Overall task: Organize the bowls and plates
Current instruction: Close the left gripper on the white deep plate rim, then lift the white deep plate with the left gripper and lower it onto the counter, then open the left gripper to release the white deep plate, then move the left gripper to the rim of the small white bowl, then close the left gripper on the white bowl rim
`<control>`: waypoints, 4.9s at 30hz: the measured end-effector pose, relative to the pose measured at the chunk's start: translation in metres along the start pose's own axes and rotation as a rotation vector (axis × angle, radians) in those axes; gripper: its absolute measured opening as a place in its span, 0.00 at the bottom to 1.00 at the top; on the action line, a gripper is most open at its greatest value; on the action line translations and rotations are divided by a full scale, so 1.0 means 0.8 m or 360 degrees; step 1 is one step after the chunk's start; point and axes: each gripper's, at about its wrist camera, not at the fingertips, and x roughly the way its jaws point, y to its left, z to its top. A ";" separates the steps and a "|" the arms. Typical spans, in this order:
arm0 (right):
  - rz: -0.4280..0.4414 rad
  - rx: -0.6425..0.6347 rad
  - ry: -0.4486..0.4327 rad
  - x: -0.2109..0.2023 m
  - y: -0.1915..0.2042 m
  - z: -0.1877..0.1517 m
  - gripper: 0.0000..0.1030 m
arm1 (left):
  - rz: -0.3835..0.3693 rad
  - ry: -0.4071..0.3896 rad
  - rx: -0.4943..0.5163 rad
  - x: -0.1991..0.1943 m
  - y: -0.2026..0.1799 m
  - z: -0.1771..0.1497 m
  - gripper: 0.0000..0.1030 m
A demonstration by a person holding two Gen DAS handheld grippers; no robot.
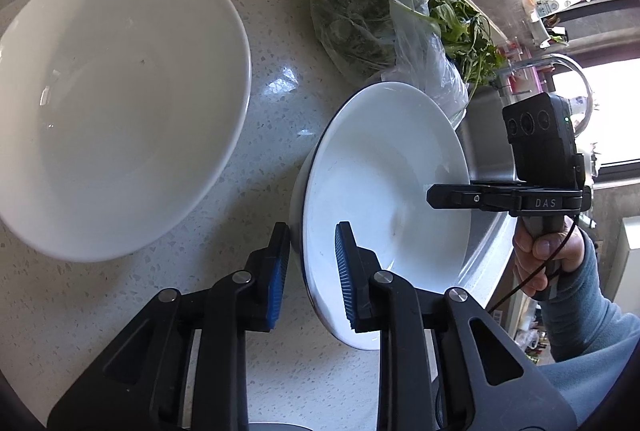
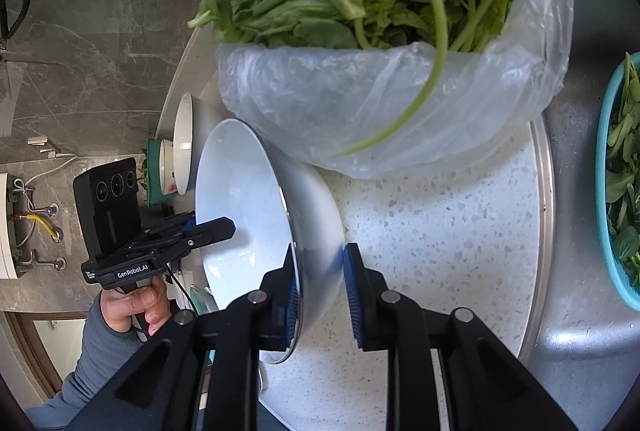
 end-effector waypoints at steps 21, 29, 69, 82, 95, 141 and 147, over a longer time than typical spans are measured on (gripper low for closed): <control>-0.0002 0.0044 0.0013 -0.013 0.023 -0.027 0.23 | 0.0001 0.0043 0.0007 -0.010 -0.049 -0.029 0.21; 0.0007 0.0065 0.0003 -0.025 0.029 -0.066 0.23 | 0.0000 0.0071 0.0048 -0.015 -0.085 -0.064 0.21; 0.0030 0.0134 0.0043 0.012 0.004 -0.117 0.23 | 0.0058 0.0140 0.0000 0.060 -0.094 -0.150 0.21; -0.0005 0.0066 -0.0018 -0.014 0.012 -0.118 0.62 | 0.0085 -0.0005 -0.0038 0.015 -0.099 -0.161 0.82; -0.0057 -0.0258 -0.0352 -0.058 0.142 -0.035 0.71 | 0.0190 -0.0579 -0.0112 -0.179 -0.007 -0.093 0.99; -0.0236 -0.0181 -0.0088 0.158 0.192 0.133 0.15 | 0.0196 -0.0233 -0.0074 -0.041 0.133 0.072 0.19; -0.0224 -0.0174 -0.0097 0.159 0.200 0.134 0.14 | 0.0199 -0.0245 -0.0070 -0.048 0.124 0.075 0.19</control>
